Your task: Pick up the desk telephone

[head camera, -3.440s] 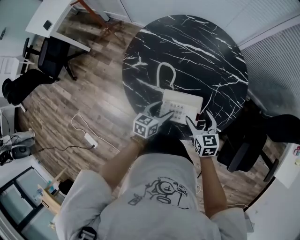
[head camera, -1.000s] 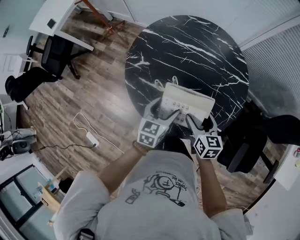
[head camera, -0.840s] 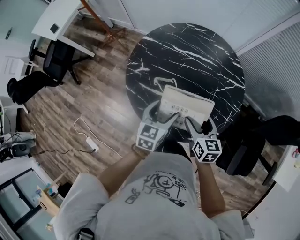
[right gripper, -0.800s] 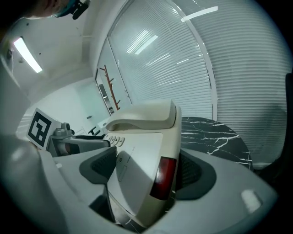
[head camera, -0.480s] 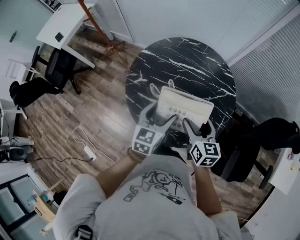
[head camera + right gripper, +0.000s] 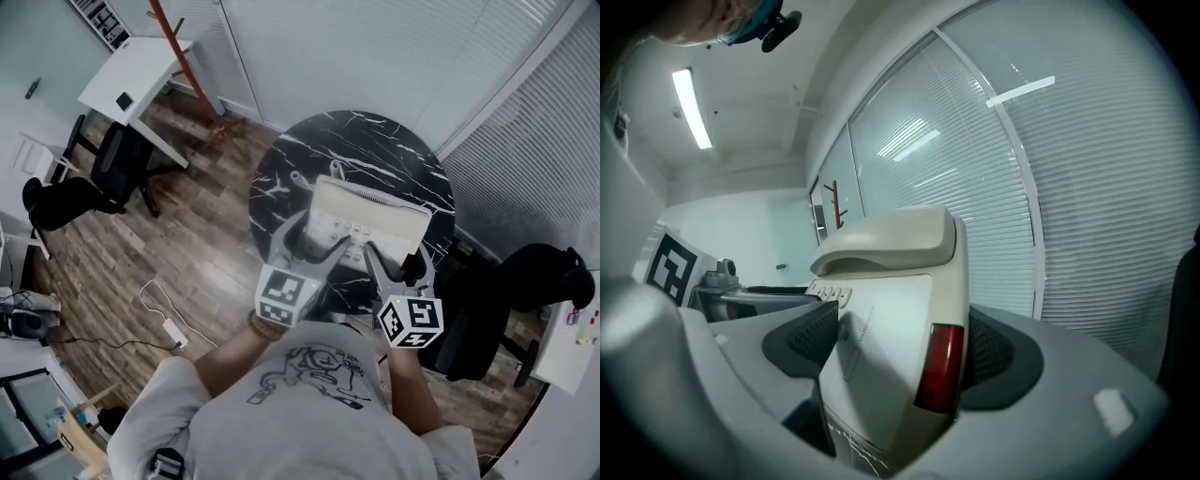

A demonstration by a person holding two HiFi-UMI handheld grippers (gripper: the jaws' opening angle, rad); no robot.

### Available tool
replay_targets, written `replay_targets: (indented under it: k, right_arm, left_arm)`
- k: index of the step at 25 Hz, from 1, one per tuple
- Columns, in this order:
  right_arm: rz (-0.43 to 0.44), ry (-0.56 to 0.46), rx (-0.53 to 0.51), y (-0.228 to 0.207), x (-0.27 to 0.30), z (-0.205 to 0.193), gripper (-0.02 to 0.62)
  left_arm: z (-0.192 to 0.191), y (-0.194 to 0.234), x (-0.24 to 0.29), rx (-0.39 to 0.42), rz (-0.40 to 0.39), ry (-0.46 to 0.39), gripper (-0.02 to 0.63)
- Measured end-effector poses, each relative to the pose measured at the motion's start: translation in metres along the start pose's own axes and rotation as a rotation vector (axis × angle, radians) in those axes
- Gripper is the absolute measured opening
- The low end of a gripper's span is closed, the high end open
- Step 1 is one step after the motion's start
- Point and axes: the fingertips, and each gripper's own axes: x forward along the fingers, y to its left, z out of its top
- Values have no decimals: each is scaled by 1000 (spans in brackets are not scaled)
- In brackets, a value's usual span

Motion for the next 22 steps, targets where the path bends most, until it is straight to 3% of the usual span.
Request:
replay_targets:
  k: [12,22]
  right_arm:
    - [-16,-111,-46,20,-29,55,396]
    - [-13,-127,-47,21,-29,60,393]
  left_arm:
    - [58,-15,-26,53,-4,-107,358]
    - [64,-15,-26,59,-4,-116,357]
